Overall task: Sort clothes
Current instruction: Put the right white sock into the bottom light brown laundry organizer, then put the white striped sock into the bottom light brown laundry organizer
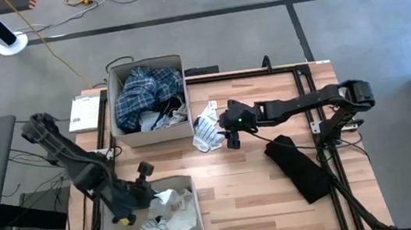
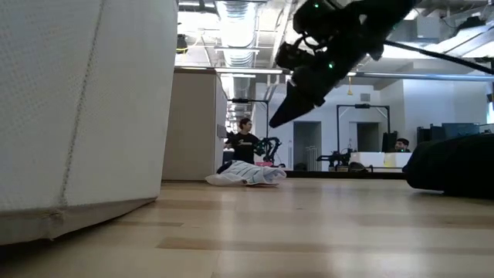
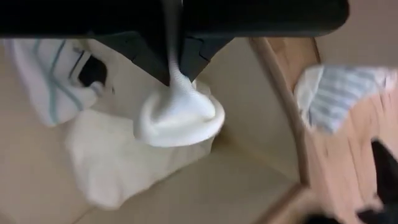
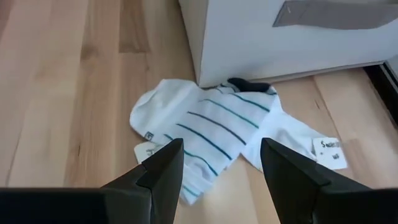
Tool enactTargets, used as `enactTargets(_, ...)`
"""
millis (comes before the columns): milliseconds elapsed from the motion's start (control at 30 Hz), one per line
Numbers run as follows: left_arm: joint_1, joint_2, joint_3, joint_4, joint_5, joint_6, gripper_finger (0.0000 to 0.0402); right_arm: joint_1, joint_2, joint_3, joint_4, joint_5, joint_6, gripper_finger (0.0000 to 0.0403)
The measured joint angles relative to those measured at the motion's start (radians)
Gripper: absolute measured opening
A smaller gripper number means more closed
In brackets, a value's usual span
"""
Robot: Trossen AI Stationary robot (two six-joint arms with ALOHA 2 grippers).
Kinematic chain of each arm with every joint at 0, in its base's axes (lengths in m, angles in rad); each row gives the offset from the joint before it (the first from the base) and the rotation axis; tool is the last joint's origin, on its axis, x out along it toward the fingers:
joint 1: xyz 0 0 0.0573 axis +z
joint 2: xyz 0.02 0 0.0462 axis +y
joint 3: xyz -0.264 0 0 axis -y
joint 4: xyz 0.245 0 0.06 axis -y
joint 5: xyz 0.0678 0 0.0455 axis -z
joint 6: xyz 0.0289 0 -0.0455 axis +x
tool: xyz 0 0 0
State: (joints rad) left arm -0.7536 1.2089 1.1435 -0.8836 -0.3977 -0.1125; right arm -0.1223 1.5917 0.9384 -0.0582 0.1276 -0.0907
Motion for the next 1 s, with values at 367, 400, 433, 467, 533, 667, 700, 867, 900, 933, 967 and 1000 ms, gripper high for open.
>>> enactTargets(367,0.015,0.065,-0.003,-0.037,0.002,-0.094,0.0138,0.005,0.153,-0.069,0.16,0.0,0.028,0.0225)
enactTargets(400,0.019,0.065,-0.003,-0.035,0.002,-0.097,0.0153,0.005,0.178,-0.069,0.17,0.0,0.028,0.0225)
enactTargets(433,0.02,0.065,-0.003,-0.035,0.002,-0.1,0.0166,0.001,0.2,-0.066,0.175,0.001,0.028,0.0225)
enactTargets(467,0.02,0.065,-0.003,-0.034,0.002,-0.107,0.0178,-0.003,0.218,-0.063,0.177,0.002,0.026,0.0225)
enactTargets(533,0.02,0.064,-0.003,-0.032,0.002,-0.113,0.0198,-0.011,0.255,-0.057,0.178,0.002,0.023,0.0225)
enactTargets(667,0.02,0.058,-0.003,0.006,0.004,-0.092,0.0219,-0.019,0.297,-0.048,0.228,0.002,0.022,0.0218)
enactTargets(700,0.019,0.052,-0.003,0.019,0.003,-0.085,0.0221,-0.017,0.303,-0.048,0.24,0.002,0.018,0.0212)
enactTargets(867,0.018,0.006,-0.003,0.037,0.002,-0.07,0.0222,-0.007,0.304,-0.049,0.262,0.005,0.011,0.0148)
enactTargets(900,0.018,-0.003,-0.003,0.036,0.0,-0.069,0.0222,-0.006,0.302,-0.049,0.26,0.005,0.009,0.0132)
enactTargets(933,0.018,-0.013,-0.003,0.036,-0.003,-0.068,0.0222,-0.006,0.3,-0.049,0.258,0.005,0.007,0.0115)
enactTargets(967,0.018,-0.023,-0.003,0.036,-0.008,-0.068,0.0222,-0.006,0.3,-0.049,0.257,0.005,0.004,0.0098)
enactTargets(1000,0.018,-0.031,-0.003,0.037,-0.01,-0.068,0.0222,-0.006,0.3,-0.049,0.257,0.005,0.003,0.0082)
